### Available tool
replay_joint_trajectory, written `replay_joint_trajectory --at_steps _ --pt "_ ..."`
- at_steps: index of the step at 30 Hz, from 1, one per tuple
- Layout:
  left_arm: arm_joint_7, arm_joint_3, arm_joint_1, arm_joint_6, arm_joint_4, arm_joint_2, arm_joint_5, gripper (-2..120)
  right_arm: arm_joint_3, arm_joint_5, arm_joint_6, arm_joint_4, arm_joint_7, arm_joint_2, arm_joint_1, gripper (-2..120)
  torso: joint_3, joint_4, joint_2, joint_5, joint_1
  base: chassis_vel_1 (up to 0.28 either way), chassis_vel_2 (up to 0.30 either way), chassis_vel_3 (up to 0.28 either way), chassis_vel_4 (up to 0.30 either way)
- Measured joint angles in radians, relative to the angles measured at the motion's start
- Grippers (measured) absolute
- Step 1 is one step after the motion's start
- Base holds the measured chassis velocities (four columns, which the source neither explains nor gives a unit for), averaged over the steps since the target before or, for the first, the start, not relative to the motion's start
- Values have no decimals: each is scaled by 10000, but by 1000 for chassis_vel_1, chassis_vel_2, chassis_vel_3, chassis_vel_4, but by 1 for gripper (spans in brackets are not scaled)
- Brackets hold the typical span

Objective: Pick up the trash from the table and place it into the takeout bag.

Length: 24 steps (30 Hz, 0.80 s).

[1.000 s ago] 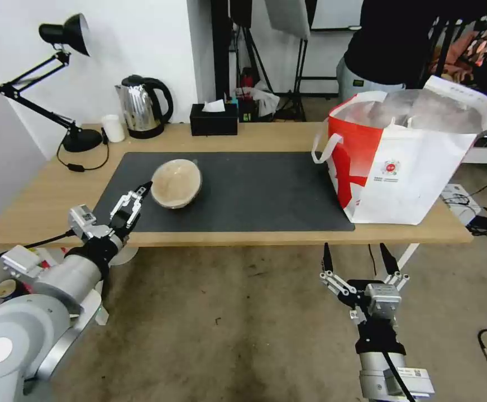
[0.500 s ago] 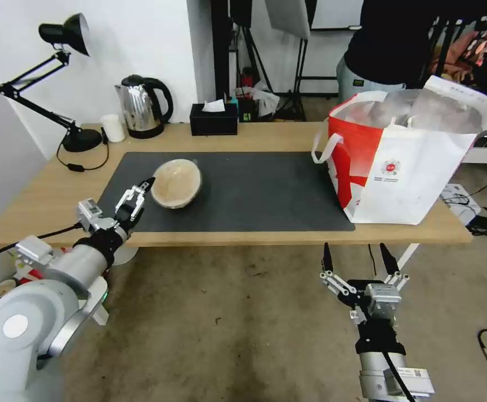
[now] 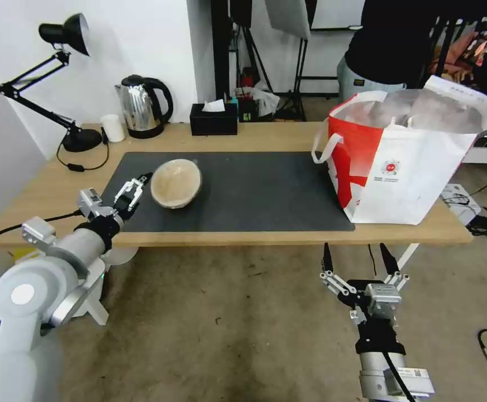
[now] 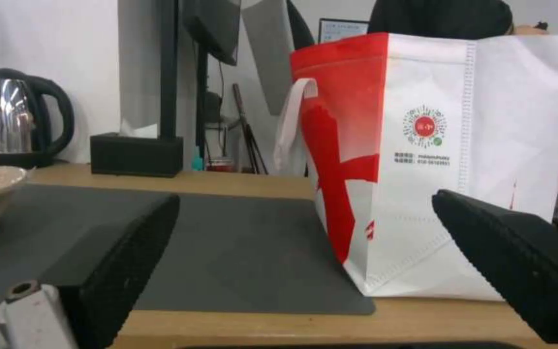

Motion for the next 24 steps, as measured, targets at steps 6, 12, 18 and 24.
replay_joint_trajectory --at_steps 6,12,18,24 --pt "-150 -35 -44 21 171 136 -18 100 0 0 0 0 0 0 0 100 -1 1 1 0 -1 0 0 0 0" --pt "-152 86 -222 -2 535 138 -10 100 0 0 0 0 0 0 0 100 -2 1 0 0 0 0 0 0 0" --pt "-147 311 -450 -46 968 56 -54 100 0 0 0 0 0 0 0 100 -2 1 2 0 -1 0 0 0 0" --pt "-148 458 -627 -58 1298 28 -101 100 0 0 0 0 0 0 0 100 -1 0 3 1 -1 0 0 0 0"
